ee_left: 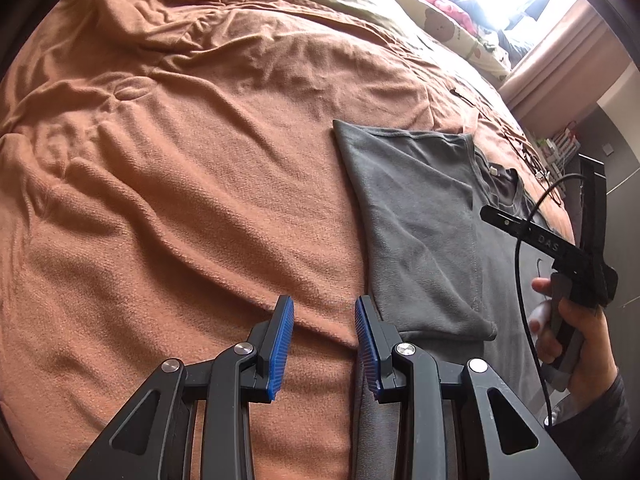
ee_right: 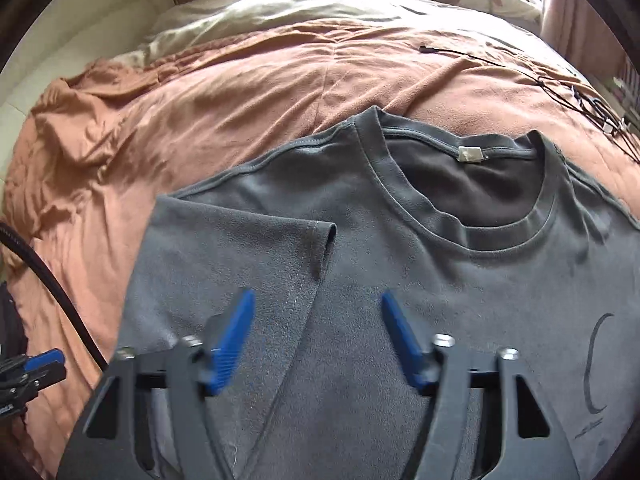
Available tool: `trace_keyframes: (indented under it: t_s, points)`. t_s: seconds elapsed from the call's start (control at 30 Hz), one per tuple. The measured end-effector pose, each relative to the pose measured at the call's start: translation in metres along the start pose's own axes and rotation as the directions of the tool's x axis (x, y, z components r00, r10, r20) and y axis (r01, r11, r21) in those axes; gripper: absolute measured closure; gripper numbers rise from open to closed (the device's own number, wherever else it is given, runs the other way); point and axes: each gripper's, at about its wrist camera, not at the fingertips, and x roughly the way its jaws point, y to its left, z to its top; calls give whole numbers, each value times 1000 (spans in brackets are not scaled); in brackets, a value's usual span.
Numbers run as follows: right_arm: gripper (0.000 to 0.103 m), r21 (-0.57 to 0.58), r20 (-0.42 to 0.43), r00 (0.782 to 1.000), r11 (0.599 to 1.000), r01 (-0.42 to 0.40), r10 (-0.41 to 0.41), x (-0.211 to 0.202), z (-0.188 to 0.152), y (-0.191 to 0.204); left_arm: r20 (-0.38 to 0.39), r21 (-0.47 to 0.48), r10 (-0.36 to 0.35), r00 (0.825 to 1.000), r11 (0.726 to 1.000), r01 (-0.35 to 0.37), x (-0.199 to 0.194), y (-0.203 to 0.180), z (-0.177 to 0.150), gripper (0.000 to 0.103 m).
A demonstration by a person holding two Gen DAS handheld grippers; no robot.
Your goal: Fold small clothes
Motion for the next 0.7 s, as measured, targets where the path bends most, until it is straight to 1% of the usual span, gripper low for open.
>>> trace_keyframes:
  t_s: [0.1,0.17,0.2,0.23,0.27,0.3,0.37,0.43,0.57,0.63,0.67,0.7]
  points:
    - [36,15,-23,997,997,-79,79,-2,-7,-2,-1,3,-7,1000,1000,7,3,-6,-1,69]
    - [36,24,-39,993,994,-106,107,-1,-12,-2,-3,7,-12,1000,1000,12,5,-10,-3,69]
    - [43,34,-49,990,991,-129,131,1,-14,-4,-5,12,-14,1000,1000,14,7,-12,-3,69]
    - [57,47,-66,984,986,-162,165,4,-15,-5,-7,17,-15,1000,1000,15,8,-15,-4,69]
    - [61,59,-84,979,982,-180,184,7,-13,-10,-10,26,-13,1000,1000,13,10,-17,-5,69]
    - [63,69,-99,977,981,-181,188,10,-15,-10,-15,36,-7,1000,999,8,13,-20,-6,69]
    - [63,84,-122,974,979,-184,193,16,-17,-12,-25,51,-2,1000,999,3,18,-25,-8,69]
    - [63,107,-143,965,972,-208,222,21,-21,-13,-36,66,12,999,998,-9,23,-29,-10,69]
    - [64,119,-149,962,970,-212,228,21,-26,-12,-56,91,26,998,996,-21,33,-34,-16,69]
    - [75,119,-153,964,972,-202,219,20,-28,-10,-67,91,32,997,996,-25,38,-34,-19,69]
    - [79,124,-156,963,971,-203,221,20,-28,-11,-66,90,31,997,996,-25,39,-33,-21,73]
    - [90,130,-159,962,970,-203,223,17,-31,-13,-66,93,30,997,995,-24,40,-33,-22,85]
